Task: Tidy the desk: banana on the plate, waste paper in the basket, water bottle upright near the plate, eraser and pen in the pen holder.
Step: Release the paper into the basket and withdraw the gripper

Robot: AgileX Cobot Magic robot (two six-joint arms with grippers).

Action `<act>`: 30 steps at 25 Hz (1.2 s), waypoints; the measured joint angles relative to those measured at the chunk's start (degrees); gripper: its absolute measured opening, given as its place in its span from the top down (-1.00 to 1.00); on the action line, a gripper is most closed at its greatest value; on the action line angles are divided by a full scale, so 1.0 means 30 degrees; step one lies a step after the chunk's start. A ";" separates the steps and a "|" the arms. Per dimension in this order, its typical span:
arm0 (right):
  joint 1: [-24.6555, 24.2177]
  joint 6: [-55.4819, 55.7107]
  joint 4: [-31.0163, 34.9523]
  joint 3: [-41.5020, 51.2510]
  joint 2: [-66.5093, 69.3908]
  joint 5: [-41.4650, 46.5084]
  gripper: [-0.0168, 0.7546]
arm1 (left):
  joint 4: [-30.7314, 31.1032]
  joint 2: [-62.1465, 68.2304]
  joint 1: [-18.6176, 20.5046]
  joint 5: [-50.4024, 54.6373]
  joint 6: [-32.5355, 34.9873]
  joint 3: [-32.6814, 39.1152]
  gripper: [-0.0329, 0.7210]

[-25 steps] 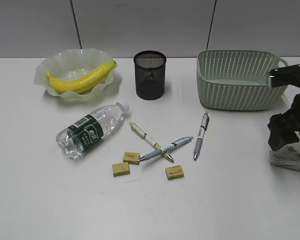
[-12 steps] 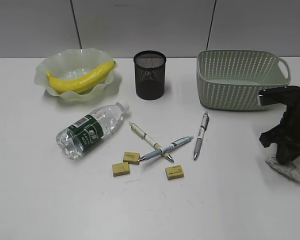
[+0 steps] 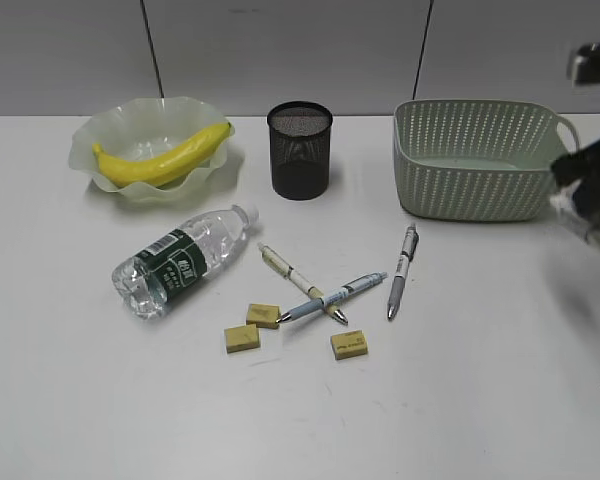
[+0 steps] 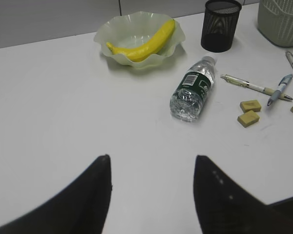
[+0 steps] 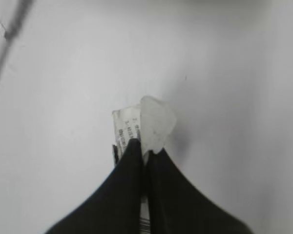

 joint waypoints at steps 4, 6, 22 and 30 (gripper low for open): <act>0.0000 -0.0013 0.0963 0.0000 -0.2928 -0.4175 0.92 | 0.0000 0.0000 0.0000 0.0000 0.0000 0.0000 -0.16; 0.0000 -0.0013 0.1244 0.0000 -0.3250 -0.6848 0.92 | 0.0000 0.0000 0.0000 0.0000 0.0000 0.0000 -0.16; 0.0000 -0.0020 0.1601 -0.3118 0.5669 -1.3404 0.88 | 0.0000 0.0000 0.0000 0.0000 0.0000 0.0000 -0.16; 0.0000 -0.0002 0.1587 -0.4085 0.6370 -1.2468 -0.20 | 0.0000 0.0000 0.0000 0.0000 0.0000 0.0000 -0.16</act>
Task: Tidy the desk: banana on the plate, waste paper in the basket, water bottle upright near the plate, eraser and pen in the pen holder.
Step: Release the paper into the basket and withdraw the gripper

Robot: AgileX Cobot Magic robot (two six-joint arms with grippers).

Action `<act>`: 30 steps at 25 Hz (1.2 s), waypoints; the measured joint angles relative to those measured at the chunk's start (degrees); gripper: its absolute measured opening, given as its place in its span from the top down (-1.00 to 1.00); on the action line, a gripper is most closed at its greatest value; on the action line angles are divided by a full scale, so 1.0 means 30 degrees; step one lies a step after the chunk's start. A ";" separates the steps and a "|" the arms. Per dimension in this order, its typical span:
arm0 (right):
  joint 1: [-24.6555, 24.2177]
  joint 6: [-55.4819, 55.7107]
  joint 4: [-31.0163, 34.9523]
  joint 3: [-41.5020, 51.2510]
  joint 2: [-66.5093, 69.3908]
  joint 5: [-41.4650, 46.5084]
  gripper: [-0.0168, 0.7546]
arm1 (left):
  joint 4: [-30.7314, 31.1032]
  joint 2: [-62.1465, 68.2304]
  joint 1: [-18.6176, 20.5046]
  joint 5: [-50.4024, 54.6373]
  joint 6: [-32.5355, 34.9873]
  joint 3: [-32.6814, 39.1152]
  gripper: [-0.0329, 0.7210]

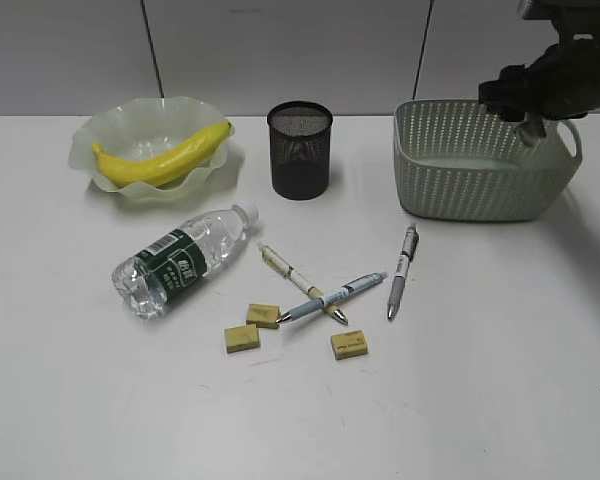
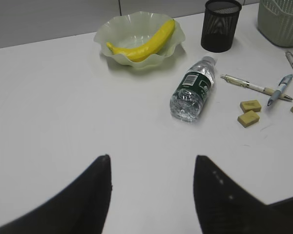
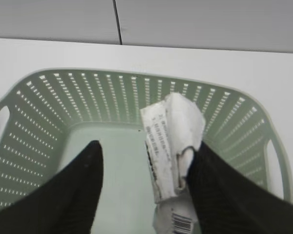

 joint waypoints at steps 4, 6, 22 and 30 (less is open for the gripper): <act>0.0000 0.0000 0.0062 -0.0040 -0.0849 0.2208 -0.37 | 0.0000 0.0000 0.0000 0.0000 0.0000 0.0000 -0.16; 0.0000 0.0015 0.0062 -0.0040 -0.1430 0.2907 -0.39 | 0.0000 0.0000 0.0000 0.0000 0.0000 0.0000 -0.16; 0.0641 0.0062 0.0360 -0.0242 -0.2159 -0.0519 -0.40 | 0.0000 0.0000 0.0000 0.0000 0.0000 0.0000 -0.16; 0.1652 0.0062 -0.1867 -0.0295 -0.0910 -0.1235 -0.50 | -0.0017 0.0000 0.0000 0.0000 0.0000 0.0000 -0.16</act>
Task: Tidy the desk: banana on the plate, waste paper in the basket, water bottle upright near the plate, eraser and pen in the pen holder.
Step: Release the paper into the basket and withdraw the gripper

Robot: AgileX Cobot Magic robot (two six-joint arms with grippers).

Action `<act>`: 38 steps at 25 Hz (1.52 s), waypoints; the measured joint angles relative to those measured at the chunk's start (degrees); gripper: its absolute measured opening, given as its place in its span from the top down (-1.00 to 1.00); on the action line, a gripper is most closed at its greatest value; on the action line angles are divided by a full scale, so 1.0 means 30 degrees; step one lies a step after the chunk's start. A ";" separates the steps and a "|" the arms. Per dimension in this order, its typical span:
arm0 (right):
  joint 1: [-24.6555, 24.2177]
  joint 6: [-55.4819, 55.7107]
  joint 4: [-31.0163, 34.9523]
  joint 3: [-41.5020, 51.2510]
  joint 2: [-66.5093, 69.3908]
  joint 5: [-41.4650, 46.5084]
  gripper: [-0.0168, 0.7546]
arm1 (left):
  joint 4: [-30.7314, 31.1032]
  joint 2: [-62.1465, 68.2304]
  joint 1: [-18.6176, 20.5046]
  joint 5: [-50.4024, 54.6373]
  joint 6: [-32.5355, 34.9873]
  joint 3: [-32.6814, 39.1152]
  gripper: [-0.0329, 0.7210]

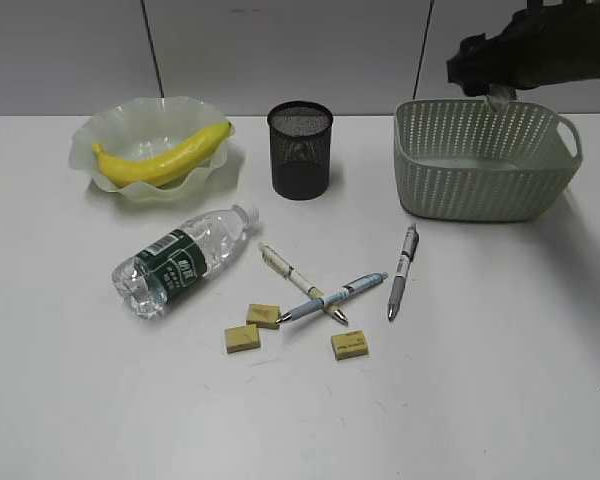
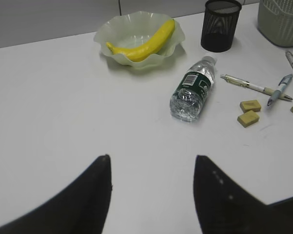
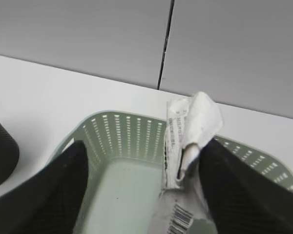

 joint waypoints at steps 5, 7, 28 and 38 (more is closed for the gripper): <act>0.0115 0.0000 0.0837 0.0000 0.0215 0.0015 -0.73 | 0.0000 0.0000 0.0000 0.0000 0.0000 0.0000 -0.16; 0.0115 0.0000 0.1389 0.0000 0.0254 0.0040 -0.75 | 0.0000 0.0000 0.0000 0.0000 0.0000 0.0000 -0.16; 0.0115 0.0018 0.1948 0.0000 0.0273 0.0880 -0.65 | 0.0000 0.0000 0.0000 0.0000 0.0000 0.0000 -0.16; 0.0115 0.0018 0.1843 0.0000 0.0080 0.1850 -0.40 | 0.0000 0.0000 0.0000 0.0000 0.0000 0.0000 -0.16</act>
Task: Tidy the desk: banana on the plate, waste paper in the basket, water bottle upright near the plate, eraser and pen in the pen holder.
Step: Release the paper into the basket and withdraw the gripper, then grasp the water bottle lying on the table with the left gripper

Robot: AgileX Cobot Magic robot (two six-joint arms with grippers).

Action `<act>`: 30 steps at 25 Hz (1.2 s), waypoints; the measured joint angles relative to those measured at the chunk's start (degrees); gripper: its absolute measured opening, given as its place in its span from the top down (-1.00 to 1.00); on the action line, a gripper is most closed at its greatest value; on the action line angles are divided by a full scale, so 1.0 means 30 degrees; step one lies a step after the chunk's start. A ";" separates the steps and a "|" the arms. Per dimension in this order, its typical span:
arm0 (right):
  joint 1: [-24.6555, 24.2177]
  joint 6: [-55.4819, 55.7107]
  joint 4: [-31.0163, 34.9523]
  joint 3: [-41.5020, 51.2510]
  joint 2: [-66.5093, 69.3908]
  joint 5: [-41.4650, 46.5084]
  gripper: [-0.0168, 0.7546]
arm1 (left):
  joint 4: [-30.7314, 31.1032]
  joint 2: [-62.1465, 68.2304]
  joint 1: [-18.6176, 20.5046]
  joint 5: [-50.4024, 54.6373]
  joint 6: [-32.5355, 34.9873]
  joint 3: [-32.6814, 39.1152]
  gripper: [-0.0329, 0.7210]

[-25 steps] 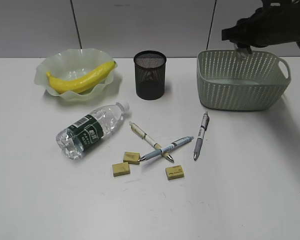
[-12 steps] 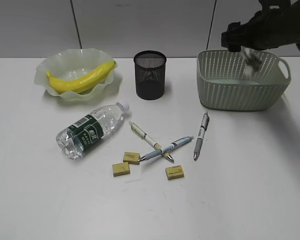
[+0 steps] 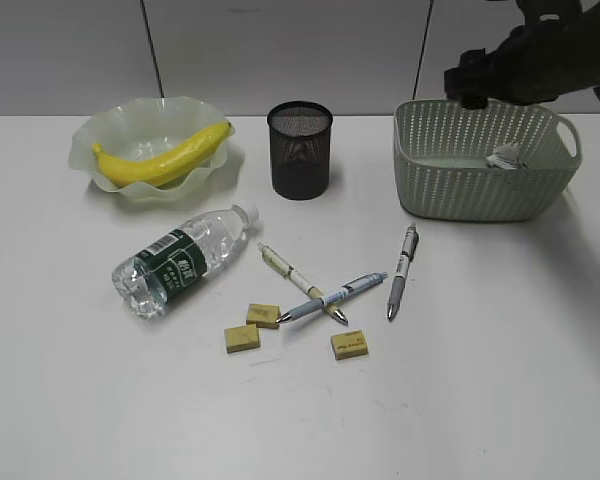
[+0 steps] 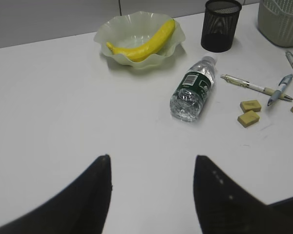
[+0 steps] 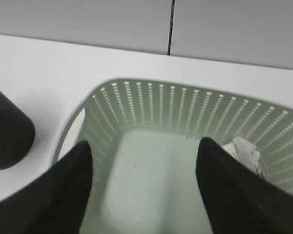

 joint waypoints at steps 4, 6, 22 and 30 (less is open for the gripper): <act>0.0000 0.0000 -0.0160 0.0000 -0.1128 0.2736 -0.33 | 0.0000 0.0000 0.0000 0.0000 0.0000 0.0000 -0.16; 0.0000 0.0000 -0.0555 0.0000 -0.1902 0.4471 -0.33 | 0.0000 0.0000 0.0000 0.0000 0.0000 0.0000 -0.16; 0.0000 0.0000 -0.1468 0.4165 -1.3600 1.6683 -0.32 | 0.0000 0.0000 0.0000 0.0000 0.0000 0.0000 -0.16; 0.0000 0.0019 -0.1468 0.9290 -2.3334 1.8908 -0.31 | 0.0000 0.0000 0.0000 0.0000 0.0000 0.0000 -0.16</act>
